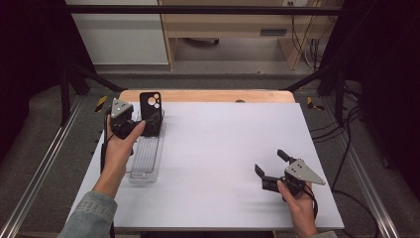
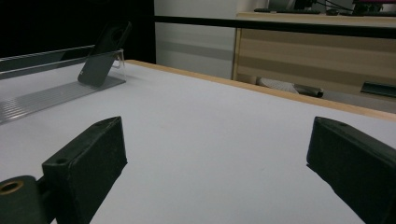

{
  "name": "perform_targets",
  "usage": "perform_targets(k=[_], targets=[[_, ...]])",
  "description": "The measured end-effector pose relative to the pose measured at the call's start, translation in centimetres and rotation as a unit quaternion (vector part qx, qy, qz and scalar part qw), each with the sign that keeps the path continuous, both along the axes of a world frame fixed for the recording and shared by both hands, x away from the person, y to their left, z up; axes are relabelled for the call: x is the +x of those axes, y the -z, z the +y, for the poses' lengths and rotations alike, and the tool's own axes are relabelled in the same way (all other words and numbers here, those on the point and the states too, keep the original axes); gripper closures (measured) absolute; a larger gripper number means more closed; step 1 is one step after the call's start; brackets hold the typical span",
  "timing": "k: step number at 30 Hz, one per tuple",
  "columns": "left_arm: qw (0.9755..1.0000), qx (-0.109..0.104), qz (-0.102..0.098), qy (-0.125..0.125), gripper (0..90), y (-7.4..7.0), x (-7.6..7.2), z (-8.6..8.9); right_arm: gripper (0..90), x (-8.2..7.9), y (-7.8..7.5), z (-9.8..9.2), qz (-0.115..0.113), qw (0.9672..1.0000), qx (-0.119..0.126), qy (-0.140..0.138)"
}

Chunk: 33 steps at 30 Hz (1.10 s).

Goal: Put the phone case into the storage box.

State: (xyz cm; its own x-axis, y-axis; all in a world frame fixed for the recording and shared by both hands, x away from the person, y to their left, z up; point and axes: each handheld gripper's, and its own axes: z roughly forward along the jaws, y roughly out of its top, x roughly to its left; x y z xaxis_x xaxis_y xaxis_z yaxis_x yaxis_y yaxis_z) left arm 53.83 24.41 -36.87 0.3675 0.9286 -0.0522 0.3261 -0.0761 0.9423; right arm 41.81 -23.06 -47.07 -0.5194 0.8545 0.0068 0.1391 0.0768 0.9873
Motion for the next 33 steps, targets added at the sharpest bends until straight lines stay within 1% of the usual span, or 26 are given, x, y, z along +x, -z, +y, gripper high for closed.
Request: perform_targets(k=[6, 10, 12, 21, 26, 28, 33], targets=[[1.0000, -0.003, -0.004, 0.006, 2.4, 0.0, -0.6, 0.1, 4.9, 0.0, 0.0, 0.1, -0.001, 1.0000, -0.001, 0.001], [0.9998, -0.011, -0.010, 0.011, 2.4, -0.1, -0.9, 0.1, 4.9, 0.0, 0.0, 0.2, -0.002, 1.0000, -0.006, -0.003], [0.9998, -0.016, -0.009, 0.012, 2.4, 0.0, -1.1, 0.2, 5.0, 0.0, 0.0, 0.3, -0.003, 1.0000, -0.008, -0.004], [0.9996, -0.020, -0.013, 0.016, 2.5, 0.3, -2.2, 0.2, 4.9, -0.1, 0.0, 0.4, -0.001, 0.9999, -0.010, -0.005], [0.9992, -0.023, -0.025, 0.021, 2.5, 0.0, -2.6, 0.2, 4.8, 0.0, 0.0, 0.4, 0.001, 0.9999, -0.009, -0.005], [0.9987, -0.027, -0.032, 0.028, 2.6, -0.1, -2.7, 0.2, 4.6, 0.0, 0.1, 0.4, 0.004, 0.9999, -0.007, -0.008], [0.9975, -0.035, -0.050, 0.036, 2.5, -0.2, -3.1, 0.2, 4.3, 0.0, 0.0, 0.4, 0.005, 0.9999, -0.004, -0.009]])
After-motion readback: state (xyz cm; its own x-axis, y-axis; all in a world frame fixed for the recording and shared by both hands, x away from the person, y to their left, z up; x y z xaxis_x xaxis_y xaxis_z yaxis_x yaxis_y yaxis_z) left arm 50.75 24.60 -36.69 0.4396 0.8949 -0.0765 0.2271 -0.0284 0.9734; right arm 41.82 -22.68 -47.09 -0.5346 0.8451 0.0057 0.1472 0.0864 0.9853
